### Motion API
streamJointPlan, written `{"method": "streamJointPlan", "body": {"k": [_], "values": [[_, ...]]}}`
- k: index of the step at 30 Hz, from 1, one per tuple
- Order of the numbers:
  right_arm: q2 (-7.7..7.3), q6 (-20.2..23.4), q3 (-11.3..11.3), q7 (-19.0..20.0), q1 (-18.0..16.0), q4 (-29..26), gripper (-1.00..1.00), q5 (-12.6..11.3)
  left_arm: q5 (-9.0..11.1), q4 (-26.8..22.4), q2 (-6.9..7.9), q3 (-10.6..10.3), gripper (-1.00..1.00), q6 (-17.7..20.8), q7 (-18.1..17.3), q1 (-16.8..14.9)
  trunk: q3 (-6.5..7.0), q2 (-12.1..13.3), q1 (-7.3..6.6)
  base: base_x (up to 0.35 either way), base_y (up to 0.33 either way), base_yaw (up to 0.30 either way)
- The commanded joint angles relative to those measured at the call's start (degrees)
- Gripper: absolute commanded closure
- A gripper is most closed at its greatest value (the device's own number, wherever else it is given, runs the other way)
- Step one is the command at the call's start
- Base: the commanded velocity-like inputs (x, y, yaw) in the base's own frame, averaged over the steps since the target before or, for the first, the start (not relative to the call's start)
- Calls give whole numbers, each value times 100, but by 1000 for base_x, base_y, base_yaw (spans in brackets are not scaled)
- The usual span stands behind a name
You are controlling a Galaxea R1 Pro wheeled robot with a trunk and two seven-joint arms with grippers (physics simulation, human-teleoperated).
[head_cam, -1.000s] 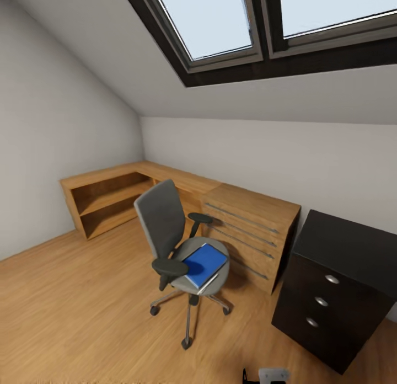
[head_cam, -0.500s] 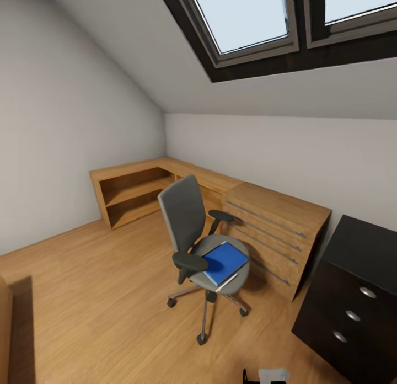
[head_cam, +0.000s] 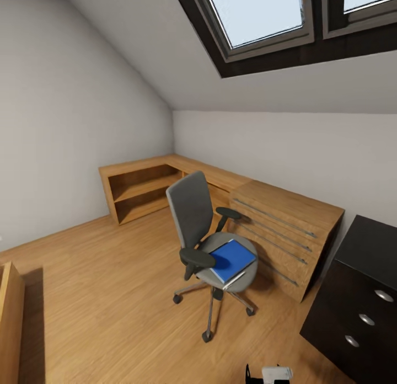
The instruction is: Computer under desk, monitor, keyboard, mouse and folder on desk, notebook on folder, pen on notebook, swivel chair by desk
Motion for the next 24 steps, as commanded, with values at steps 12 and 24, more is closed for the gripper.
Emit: {"method": "streamJointPlan", "body": {"k": [12,24], "values": [[-20,190,-135,-429,-35,-1001,-100,-120,52,-755,17,1360,-100,700,31,-608,-222,-486,264,0,0,0],[205,4395,-810,-1256,-134,-4391,-100,-1061,62,-2541,143,2094,-100,1971,53,-773,-437,-967,528,0,0,0]]}}
